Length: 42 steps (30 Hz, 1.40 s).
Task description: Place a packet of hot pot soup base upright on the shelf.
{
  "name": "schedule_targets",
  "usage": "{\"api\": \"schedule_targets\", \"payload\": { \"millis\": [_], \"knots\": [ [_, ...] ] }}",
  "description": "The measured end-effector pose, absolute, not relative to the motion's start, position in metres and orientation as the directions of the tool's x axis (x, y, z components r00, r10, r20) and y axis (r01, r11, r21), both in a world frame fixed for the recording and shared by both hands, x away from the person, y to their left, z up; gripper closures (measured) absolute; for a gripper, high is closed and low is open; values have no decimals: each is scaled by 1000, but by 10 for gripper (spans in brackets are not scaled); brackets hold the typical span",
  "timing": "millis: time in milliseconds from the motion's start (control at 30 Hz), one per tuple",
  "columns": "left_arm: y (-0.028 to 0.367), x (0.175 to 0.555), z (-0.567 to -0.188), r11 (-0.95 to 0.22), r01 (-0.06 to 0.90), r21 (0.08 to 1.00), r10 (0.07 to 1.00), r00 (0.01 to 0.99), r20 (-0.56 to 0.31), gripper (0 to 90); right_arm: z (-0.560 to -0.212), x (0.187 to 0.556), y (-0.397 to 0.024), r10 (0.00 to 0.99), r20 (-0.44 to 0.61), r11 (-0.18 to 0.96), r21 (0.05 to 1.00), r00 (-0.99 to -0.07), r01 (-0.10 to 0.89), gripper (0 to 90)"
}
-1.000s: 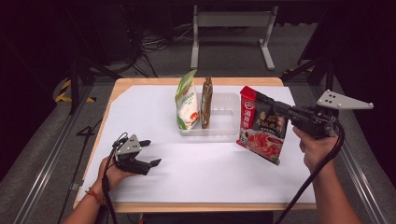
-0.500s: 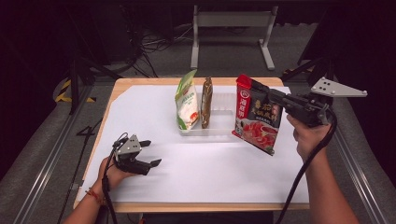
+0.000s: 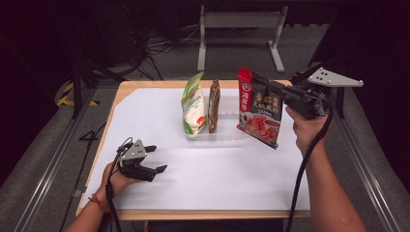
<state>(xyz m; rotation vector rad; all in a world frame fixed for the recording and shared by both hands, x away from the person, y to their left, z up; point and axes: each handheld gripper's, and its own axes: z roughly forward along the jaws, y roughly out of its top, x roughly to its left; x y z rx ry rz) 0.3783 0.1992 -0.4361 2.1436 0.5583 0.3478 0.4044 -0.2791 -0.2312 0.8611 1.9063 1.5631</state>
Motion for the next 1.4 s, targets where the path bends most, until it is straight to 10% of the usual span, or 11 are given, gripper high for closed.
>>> {"api": "schedule_targets", "payload": {
  "millis": [1400],
  "knots": [
    [201, 378, -433, -516, 290, 806, 583, 808, 82, 115, -253, 486, -218, 778, 39, 138, 963, -627, 231, 888]
  ]
}}
